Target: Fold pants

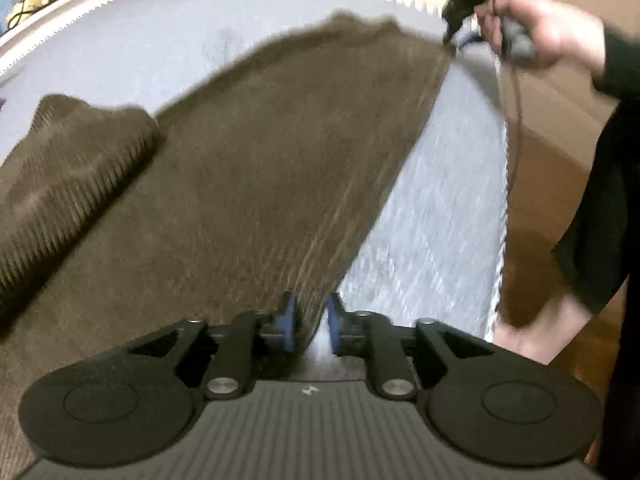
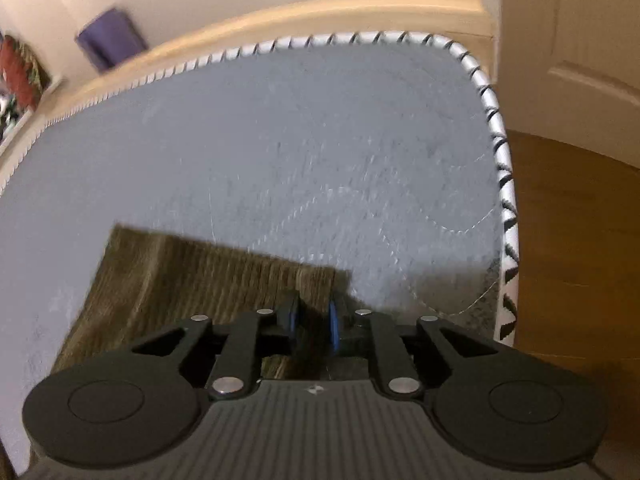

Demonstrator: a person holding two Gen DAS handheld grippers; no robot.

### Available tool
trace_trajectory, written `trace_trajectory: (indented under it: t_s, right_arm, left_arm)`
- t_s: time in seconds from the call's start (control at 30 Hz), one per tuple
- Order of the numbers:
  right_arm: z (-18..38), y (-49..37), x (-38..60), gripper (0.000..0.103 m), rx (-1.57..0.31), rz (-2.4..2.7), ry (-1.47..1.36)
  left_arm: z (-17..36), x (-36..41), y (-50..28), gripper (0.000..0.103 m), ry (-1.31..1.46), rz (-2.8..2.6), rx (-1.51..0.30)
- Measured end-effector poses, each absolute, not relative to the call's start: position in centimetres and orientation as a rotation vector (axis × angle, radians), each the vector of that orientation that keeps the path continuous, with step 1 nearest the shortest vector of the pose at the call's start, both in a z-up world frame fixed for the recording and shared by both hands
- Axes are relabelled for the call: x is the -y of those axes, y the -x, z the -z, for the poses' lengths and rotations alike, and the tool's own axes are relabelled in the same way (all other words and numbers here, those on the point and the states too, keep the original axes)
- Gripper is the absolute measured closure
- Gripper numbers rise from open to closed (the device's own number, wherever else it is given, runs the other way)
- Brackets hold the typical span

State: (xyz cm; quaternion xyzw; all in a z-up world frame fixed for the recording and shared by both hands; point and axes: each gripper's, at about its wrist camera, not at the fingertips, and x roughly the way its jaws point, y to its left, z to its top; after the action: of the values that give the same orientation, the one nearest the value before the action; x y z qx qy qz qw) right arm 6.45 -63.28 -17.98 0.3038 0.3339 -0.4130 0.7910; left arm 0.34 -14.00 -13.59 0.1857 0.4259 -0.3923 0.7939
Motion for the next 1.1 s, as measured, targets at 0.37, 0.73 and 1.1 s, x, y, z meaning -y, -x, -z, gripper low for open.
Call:
trace_trajectory:
  t_s: [0.37,0.73,1.1]
  right_arm:
    - [12.9,-10.9,53.8,0.052,-0.531,0.505,-0.502]
    - [9.6,-19.9,33.9,0.052,-0.668,-0.368,-0.309]
    - [16.5,-32.0,27.5,0.041,-0.858,-0.374,-0.412]
  left_arm:
    - [14.4,11.0,-3.8,0.071,-0.255,0.689,-0.997]
    - [8.7,2.2,-7.8,0.071,0.083,0.287,-0.754]
    - [5.6,-2.7,-7.4,0.07,0.203,0.097,-0.717]
